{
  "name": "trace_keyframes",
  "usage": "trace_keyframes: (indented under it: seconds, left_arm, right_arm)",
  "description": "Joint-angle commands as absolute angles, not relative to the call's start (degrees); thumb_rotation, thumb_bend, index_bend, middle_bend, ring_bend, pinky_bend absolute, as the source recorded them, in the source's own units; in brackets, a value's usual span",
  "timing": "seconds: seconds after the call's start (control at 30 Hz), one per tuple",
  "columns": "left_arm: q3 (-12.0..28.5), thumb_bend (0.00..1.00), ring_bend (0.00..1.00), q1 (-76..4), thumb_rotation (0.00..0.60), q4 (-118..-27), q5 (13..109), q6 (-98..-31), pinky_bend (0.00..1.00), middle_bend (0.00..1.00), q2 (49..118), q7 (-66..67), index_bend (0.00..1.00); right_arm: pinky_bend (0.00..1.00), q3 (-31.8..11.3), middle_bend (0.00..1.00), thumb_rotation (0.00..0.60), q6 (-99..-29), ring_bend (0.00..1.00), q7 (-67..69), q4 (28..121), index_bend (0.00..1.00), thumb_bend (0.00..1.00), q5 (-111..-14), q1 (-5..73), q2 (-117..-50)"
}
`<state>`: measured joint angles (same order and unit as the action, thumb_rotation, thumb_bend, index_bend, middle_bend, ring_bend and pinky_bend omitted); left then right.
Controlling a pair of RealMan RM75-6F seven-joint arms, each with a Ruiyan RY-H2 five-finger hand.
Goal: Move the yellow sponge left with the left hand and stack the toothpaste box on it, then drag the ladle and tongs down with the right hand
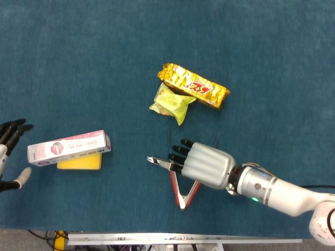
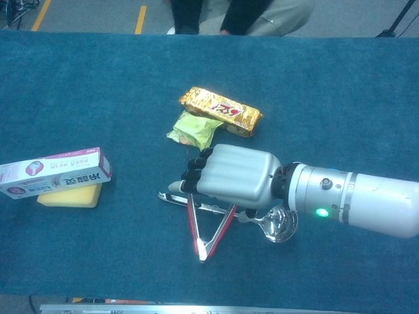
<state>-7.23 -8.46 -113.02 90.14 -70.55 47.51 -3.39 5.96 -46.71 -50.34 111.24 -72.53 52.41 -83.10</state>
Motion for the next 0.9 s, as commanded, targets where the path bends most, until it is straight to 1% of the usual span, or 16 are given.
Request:
trace_keyframes:
  seconds: [0.03,0.17,0.53,0.9]
  left_arm:
    - [-7.21,0.34,0.05,-8.51,0.600,-113.03,90.13,-70.49,0.19,0.07,47.52,-3.32,0.11]
    - [-7.21,0.34,0.05,-8.41,0.600,-112.98,90.14,-70.69,0.19,0.07,47.51,-3.42,0.11]
    - [-7.43,0.34,0.05,-8.06,0.600,-112.22,90.29,-71.03,0.19,0.07,47.74,-4.31,0.11]
    - [-7.70,0.34,0.05,-7.62,0.600,-111.98,90.64,-71.64,0.19,0.07,47.42,-4.97,0.11]
  right_arm:
    - [0.23,5.96,0.21,0.600,-46.47,0.16,-49.69,111.19,0.00,0.00,-72.74,52.46,-82.90]
    - [0.23,5.36,0.21,0.600,-47.97,0.16,-49.92,110.16,0.00,0.00,-72.58,52.00,-83.23]
    - [0.23,1.02,0.21,0.600,-50.13,0.16,-50.10,104.42,0.00,0.00,-65.23,52.54,-84.68]
    - [0.24,-2.44,0.21,0.600,-54.66,0.16,-54.63,94.34,0.00,0.00,-56.26,53.45,-89.83]
